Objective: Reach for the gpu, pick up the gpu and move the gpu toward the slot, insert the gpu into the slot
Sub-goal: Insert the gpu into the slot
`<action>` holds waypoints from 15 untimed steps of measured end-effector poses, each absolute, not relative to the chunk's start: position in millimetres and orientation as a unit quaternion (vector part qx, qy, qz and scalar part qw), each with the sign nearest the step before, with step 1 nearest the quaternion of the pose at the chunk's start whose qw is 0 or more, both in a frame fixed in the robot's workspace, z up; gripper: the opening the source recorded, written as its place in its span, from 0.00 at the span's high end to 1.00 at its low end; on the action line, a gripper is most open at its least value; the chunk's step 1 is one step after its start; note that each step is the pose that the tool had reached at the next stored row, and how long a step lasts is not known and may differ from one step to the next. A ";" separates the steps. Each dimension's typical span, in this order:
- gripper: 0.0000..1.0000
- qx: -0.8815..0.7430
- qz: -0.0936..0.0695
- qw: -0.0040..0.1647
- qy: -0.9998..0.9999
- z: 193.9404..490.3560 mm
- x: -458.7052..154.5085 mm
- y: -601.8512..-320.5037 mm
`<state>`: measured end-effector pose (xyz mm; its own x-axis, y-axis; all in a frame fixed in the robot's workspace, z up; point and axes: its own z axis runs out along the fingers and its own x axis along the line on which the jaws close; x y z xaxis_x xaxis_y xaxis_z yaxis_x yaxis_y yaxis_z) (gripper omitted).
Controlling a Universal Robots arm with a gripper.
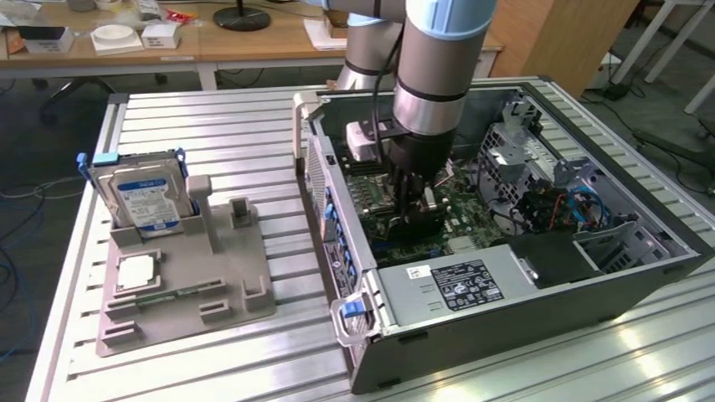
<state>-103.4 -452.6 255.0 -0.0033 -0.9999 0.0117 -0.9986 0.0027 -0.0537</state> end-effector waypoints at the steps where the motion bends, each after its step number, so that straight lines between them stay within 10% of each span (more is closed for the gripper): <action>1: 0.67 -0.706 -0.024 0.015 0.708 258.5 -103.4 -452.6; 15: 0.90 -0.706 -0.026 0.017 0.708 266.3 -103.5 -452.6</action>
<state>-103.5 -452.6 266.3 -0.0034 -0.9999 0.0118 -0.9981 0.0026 -0.0610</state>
